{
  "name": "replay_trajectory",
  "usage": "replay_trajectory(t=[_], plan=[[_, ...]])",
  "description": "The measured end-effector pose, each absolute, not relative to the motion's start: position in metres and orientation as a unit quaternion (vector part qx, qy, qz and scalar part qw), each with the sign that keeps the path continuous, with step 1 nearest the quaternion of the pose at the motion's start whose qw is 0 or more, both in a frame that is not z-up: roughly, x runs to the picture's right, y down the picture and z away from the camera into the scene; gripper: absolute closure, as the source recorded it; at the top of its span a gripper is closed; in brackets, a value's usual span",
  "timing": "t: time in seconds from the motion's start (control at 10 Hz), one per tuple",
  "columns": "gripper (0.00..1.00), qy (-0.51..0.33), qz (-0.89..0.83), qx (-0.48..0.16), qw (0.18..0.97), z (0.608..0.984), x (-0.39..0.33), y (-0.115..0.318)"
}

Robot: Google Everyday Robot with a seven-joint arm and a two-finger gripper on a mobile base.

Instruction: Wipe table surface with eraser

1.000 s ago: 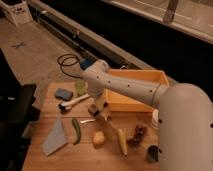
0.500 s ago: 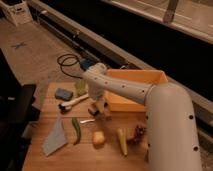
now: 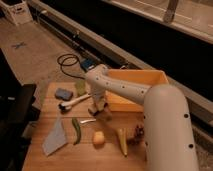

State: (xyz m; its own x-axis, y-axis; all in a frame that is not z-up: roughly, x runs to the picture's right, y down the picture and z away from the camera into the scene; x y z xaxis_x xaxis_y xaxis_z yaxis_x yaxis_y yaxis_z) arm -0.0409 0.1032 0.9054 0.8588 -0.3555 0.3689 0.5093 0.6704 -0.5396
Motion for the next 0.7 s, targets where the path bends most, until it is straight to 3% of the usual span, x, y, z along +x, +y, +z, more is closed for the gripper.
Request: replay_trajectory(t=[0.3,0.4,0.7], plan=[[0.94,-0.123,-0.239,-0.332,0.904,0.904,-0.041,0.105],[0.99,-0.126,-0.239,-0.333,0.903,0.903,-0.043,0.106],[1.00,-0.146,-0.247,-0.327,0.900,0.898,-0.069,0.109]])
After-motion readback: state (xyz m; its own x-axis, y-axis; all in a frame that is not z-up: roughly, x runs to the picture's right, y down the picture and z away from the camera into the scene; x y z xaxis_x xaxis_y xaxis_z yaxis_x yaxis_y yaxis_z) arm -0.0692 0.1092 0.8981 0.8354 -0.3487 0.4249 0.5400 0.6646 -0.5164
